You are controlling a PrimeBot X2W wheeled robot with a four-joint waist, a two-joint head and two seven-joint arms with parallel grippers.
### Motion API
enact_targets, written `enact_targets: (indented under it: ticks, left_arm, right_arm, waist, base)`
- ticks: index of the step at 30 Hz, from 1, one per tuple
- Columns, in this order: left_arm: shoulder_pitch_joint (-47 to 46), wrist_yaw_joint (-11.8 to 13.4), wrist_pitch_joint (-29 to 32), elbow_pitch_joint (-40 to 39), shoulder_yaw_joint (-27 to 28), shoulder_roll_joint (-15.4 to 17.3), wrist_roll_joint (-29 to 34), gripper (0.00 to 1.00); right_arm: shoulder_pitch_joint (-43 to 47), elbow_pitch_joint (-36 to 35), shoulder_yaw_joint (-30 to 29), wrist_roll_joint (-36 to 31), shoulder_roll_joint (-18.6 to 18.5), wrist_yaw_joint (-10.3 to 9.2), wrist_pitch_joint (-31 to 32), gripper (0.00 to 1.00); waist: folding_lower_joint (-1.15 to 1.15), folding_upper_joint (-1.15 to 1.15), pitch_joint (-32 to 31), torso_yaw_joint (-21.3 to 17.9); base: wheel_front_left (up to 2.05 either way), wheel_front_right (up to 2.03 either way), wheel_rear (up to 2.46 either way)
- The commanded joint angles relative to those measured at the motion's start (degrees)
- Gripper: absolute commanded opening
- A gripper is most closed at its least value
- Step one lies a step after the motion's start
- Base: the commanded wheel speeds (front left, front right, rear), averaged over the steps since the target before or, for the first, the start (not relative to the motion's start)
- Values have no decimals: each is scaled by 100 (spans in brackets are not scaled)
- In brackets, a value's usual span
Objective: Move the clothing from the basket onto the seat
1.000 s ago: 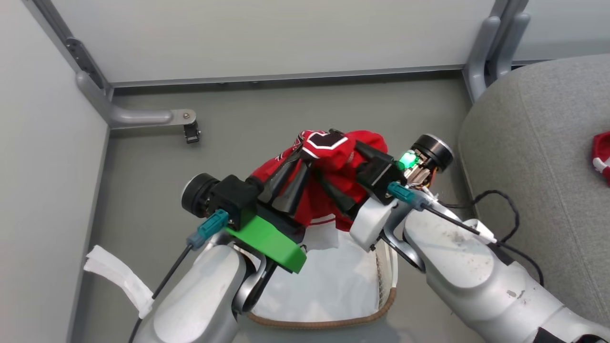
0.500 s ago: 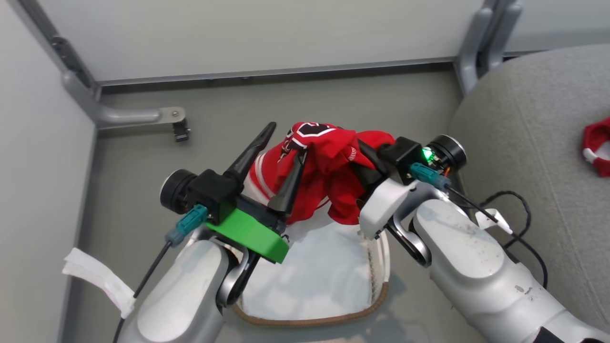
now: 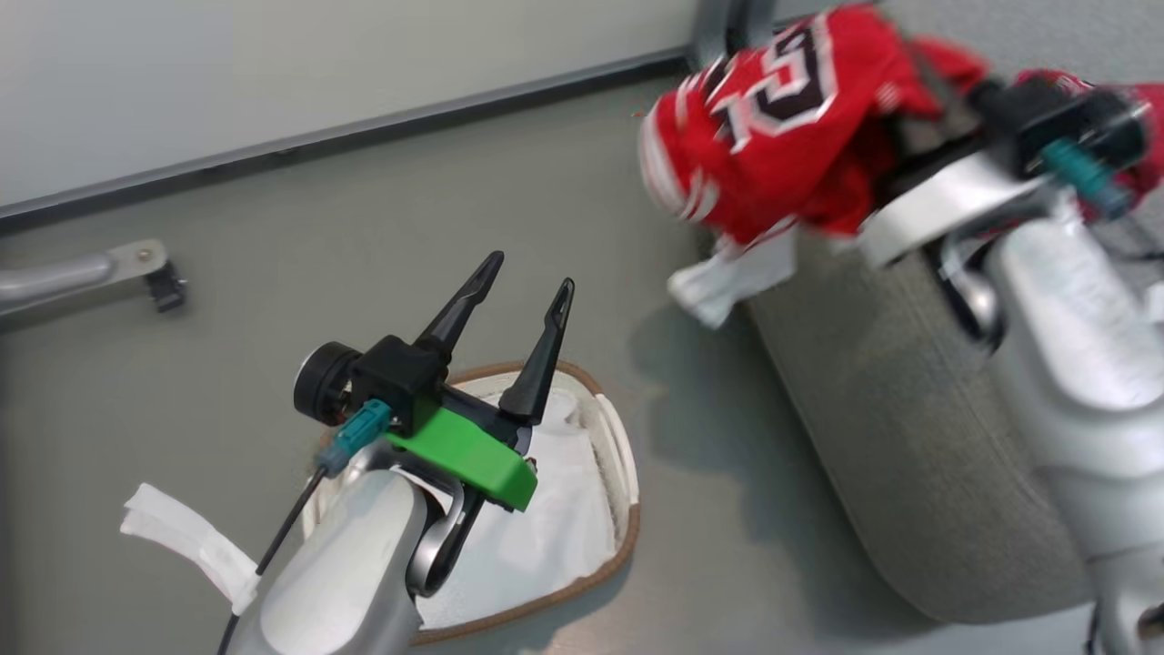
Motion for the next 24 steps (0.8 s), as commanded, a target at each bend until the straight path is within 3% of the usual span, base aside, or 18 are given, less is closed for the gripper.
enact_targets:
  ticks: [1,13,17,19,24]
  left_arm:
    - [-39,-25,-1,58,-38,37,29,100]
    - [-354,-27,-2,199,-239,314,-100,100]
    - [-432,-28,-1,206,-203,346,-105,100]
    - [-509,-28,-1,212,-168,386,-68,100]
    - [-567,-28,-1,164,-110,467,42,100]
  right_arm:
    - [-243,-23,-157,-96,-140,-7,-21,0]
    - [-1629,894,-1863,-993,-1269,-8,172,0]
    - [-1634,1439,-2542,-1292,-1424,-8,284,0]
    - [-1474,1830,-3153,-1563,-1461,-8,313,0]
    - [-1150,2308,-4345,-2117,-1344,-8,285,0]
  waist:
    - [0,0,464,-487]
    - [0,0,1347,-265]
    - [0,0,1608,-85]
    - [0,0,1799,6]
    - [0,0,2028,104]
  base:
    - [0,0,0]
    - [0,0,0]
    - [0,0,0]
    - [0,0,0]
    - [0,0,0]
